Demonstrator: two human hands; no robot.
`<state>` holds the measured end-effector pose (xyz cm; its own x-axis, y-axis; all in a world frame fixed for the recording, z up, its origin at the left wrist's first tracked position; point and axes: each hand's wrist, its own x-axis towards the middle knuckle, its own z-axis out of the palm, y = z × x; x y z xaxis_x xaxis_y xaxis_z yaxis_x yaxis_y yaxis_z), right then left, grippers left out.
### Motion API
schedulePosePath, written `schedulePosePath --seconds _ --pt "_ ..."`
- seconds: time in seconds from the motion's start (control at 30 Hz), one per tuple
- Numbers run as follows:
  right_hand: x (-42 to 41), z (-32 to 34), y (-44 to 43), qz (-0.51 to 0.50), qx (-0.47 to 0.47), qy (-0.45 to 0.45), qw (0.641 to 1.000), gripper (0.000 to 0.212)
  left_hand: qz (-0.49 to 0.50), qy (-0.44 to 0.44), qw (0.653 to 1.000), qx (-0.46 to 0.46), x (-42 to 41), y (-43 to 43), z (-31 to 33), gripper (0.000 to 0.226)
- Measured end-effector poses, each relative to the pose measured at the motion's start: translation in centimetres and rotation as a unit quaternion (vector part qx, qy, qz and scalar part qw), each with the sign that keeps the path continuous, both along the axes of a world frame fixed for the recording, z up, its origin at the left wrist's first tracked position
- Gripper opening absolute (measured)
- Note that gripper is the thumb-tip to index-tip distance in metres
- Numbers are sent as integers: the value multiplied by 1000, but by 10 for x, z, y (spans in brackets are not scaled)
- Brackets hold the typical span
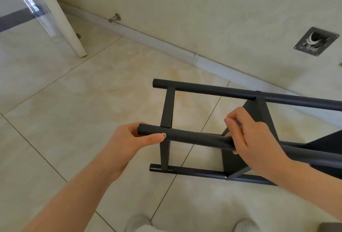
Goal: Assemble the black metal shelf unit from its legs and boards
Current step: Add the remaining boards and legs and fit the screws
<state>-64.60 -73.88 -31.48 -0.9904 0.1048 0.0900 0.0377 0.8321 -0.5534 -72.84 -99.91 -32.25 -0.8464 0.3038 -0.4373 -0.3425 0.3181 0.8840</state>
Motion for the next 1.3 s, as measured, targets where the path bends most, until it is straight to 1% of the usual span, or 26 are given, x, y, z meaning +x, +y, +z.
schedulePosePath --seconds 0.1,0.17,0.3,0.37,0.43,0.5,0.57,0.63,0.7,0.77,0.83,0.9,1.0,1.07,1.1,1.17,1.2,1.23,1.27,1.3 --pt "1 -1 4 1 -13 3 1000 38 -37 41 998 -22 -4 0 -2 41" --pt "-2 0 5 8 -14 -10 1000 41 -58 73 994 -51 -8 -2 -1 39" --pt "-12 3 4 10 -29 -25 999 38 -132 155 973 -106 -14 -7 6 32" --pt "-20 6 1 28 -59 -21 998 36 -189 212 947 -151 -15 -10 10 32" --pt "-30 7 -2 50 -94 -14 994 33 -255 263 905 -216 -16 -11 15 37" --pt "-43 5 -9 72 -115 -17 991 32 -301 285 867 -276 -18 -10 22 42" --pt "-55 1 -17 92 -115 -23 989 26 -320 284 851 -305 -20 -9 27 44" --pt "-62 -4 -26 107 -108 -25 988 22 -324 279 848 -313 -18 -10 28 44" --pt "-62 -11 -31 107 -126 -20 986 21 -324 278 845 -323 -12 -14 26 46" --pt "-55 -16 -33 93 -156 -36 983 19 -332 294 832 -334 -2 -22 23 45" --pt "-47 -20 -34 91 -161 -58 981 21 -336 318 823 -329 7 -26 20 39" --pt "-42 -21 -36 100 -157 -64 980 24 -331 333 826 -313 13 -29 19 38" --pt "-40 -19 -37 111 -166 -68 977 27 -306 339 830 -320 16 -29 18 39" --pt "-38 -17 -38 118 -171 -71 976 31 -278 348 839 -311 15 -30 18 45" --pt "-36 -17 -38 125 -169 -72 975 31 -280 365 835 -303 14 -30 18 53" --pt "-33 -18 -39 140 -160 -72 974 26 -321 402 804 -297 12 -26 19 76" --pt "-32 -19 -39 144 -158 -72 974 24 -352 419 781 -301 11 -23 18 83" --pt "-31 -19 -40 147 -157 -72 974 21 -383 433 756 -308 10 -21 16 87" --pt "-30 -20 -40 149 -158 -71 974 19 -406 440 738 -311 9 -19 13 89" --pt "-30 -21 -40 151 -160 -69 973 18 -421 437 733 -308 8 -18 10 88"
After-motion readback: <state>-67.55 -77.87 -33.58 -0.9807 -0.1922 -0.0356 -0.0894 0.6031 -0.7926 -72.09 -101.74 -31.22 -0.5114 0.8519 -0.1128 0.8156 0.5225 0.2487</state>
